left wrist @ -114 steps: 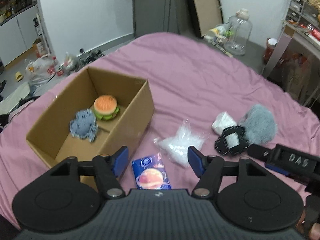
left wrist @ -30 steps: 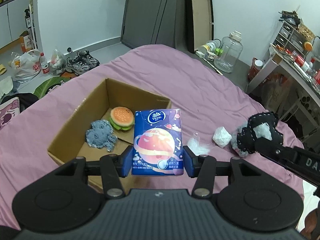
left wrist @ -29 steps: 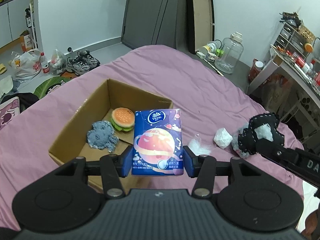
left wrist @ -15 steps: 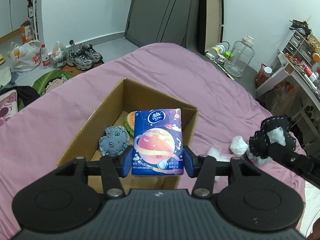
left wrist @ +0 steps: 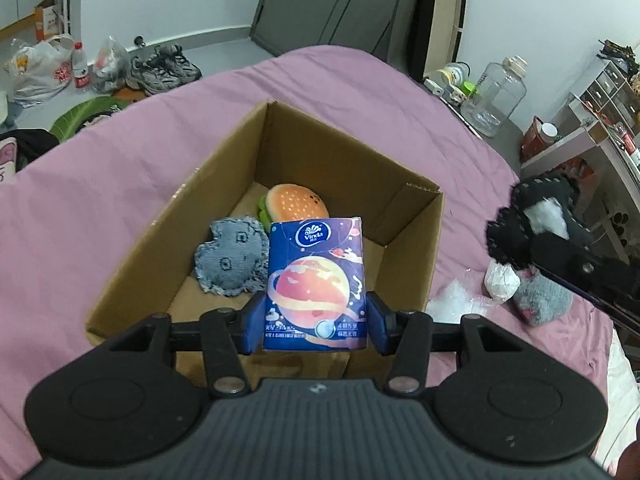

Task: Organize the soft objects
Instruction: 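Release the tissue pack with the left tool while the right tool drops the black-and-white plush in the box, then move both tools toward the grey fluffy plush and the white fluff bag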

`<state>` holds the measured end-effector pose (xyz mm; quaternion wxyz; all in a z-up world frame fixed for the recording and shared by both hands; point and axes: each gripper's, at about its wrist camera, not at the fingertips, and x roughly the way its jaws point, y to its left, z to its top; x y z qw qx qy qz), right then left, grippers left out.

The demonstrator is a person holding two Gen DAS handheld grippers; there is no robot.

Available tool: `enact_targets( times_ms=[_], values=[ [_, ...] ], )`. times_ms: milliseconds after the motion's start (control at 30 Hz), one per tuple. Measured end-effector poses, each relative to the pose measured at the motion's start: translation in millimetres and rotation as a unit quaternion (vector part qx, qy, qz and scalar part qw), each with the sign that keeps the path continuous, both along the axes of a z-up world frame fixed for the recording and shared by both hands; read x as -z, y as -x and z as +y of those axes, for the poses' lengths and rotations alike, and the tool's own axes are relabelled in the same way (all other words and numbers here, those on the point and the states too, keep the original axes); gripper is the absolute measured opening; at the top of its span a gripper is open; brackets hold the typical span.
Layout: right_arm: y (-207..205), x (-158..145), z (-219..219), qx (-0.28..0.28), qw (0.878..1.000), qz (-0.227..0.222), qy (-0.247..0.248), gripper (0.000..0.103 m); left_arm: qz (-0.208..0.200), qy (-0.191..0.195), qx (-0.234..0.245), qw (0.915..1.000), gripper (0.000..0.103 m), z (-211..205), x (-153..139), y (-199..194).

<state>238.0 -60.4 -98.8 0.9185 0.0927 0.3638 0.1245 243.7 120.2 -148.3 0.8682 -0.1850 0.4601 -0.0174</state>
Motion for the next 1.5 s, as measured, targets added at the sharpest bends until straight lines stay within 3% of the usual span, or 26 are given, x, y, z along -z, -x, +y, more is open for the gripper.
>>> enact_targets(
  times_ms=[300, 567, 633, 700, 967, 1100, 1200, 1500],
  values=[
    [-15.5, 8.5, 19.2, -0.016, 1.000, 0.008, 0.007, 0.017, 0.017, 0.020, 0.012, 0.9996, 0.051, 1.3, 14.2, -10.7],
    [-20.9, 14.7, 27.0, -0.023, 1.000, 0.013, 0.006, 0.017, 0.030, 0.045, -0.001, 0.9985, 0.057, 10.2, 21.5, -15.0],
    [-21.7, 14.1, 27.6, -0.030, 1.000, 0.008, -0.002, 0.022, 0.028, 0.044, -0.001, 0.9986, 0.057, 10.5, 20.1, -15.5],
    [-23.3, 14.8, 27.4, -0.028, 1.000, 0.011, -0.003, 0.026, 0.027, 0.039, 0.000, 0.9989, 0.059, 11.2, 19.6, -15.1],
    [-17.5, 19.0, 11.7, -0.006, 1.000, 0.025, -0.005, 0.029, 0.027, 0.012, -0.017, 0.9994, 0.073, 17.8, 17.5, -10.9],
    [-13.1, 19.0, -2.3, 0.016, 0.999, 0.037, -0.007, 0.034, 0.018, -0.017, -0.031, 0.9992, 0.080, 15.7, 8.9, -9.1],
    [-7.9, 15.4, -13.7, 0.031, 0.999, 0.039, -0.009, 0.046, 0.002, -0.031, -0.032, 0.9990, 0.081, 8.9, -3.4, -6.6],
    [-1.3, 15.1, -54.0, 0.051, 0.998, 0.039, -0.008, 0.060, -0.026, -0.066, 0.000, 0.9975, 0.081, -25.5, -26.9, 1.9]
  ],
)
